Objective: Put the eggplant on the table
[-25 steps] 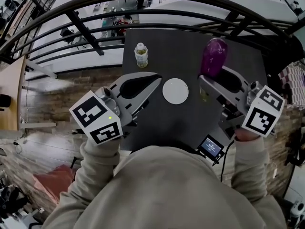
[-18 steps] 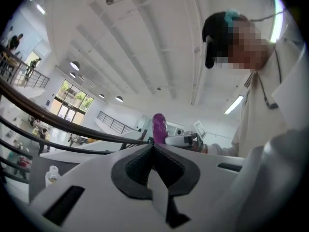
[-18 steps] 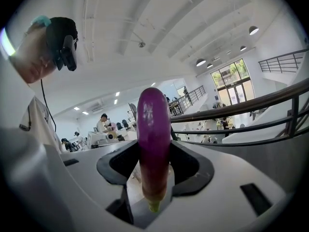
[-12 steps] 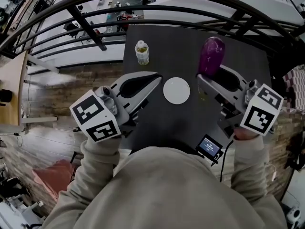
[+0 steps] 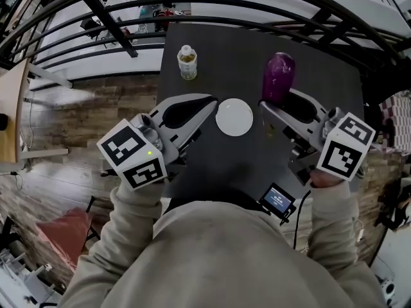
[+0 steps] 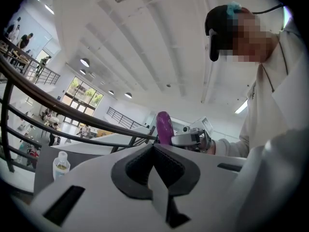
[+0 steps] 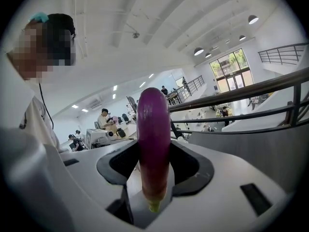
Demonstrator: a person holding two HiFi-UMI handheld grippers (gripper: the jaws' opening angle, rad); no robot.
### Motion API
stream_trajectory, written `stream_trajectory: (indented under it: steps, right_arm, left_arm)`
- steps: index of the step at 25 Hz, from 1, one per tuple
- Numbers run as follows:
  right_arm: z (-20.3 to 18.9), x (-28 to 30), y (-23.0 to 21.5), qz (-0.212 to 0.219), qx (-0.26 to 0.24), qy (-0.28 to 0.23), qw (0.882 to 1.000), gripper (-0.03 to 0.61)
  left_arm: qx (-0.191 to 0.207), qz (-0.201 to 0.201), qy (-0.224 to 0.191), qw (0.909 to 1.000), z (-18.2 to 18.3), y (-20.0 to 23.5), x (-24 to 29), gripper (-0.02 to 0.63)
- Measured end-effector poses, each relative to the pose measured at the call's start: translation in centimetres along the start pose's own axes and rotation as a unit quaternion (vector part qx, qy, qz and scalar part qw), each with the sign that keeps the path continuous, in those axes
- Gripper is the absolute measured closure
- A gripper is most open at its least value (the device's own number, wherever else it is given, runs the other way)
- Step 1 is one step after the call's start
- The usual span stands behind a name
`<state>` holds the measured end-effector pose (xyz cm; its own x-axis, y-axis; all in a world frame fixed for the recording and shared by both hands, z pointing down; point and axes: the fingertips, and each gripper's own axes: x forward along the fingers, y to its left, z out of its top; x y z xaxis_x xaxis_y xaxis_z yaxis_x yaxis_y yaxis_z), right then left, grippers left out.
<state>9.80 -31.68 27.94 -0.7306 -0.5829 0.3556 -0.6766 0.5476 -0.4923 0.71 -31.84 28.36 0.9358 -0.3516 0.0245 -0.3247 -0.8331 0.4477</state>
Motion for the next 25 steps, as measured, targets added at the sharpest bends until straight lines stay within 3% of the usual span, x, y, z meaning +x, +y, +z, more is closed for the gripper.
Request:
stream_trajectory:
  steps: [5,10,25]
  right_arm:
    - [-1.3,1.9,-1.8,0.004,0.015,0.018,1.0,0.367]
    - [-3.5,3.6,-3.4,0.005,0.018,0.041,0.999,0.367]
    - [-11.4,6.2,-9.9,-0.018,0.057,0.108,0.992,0.367]
  left_arm:
    - [-0.015,0.018,0.005,0.9997,-1.5,2.0,0.0,0.607]
    - [-0.001,0.034,0.021,0.9992,-3.3,3.0,-0.1,0.607]
    - [-0.041,0.056,0.03,0.9971,-9.0,5.4,0.8,0.607]
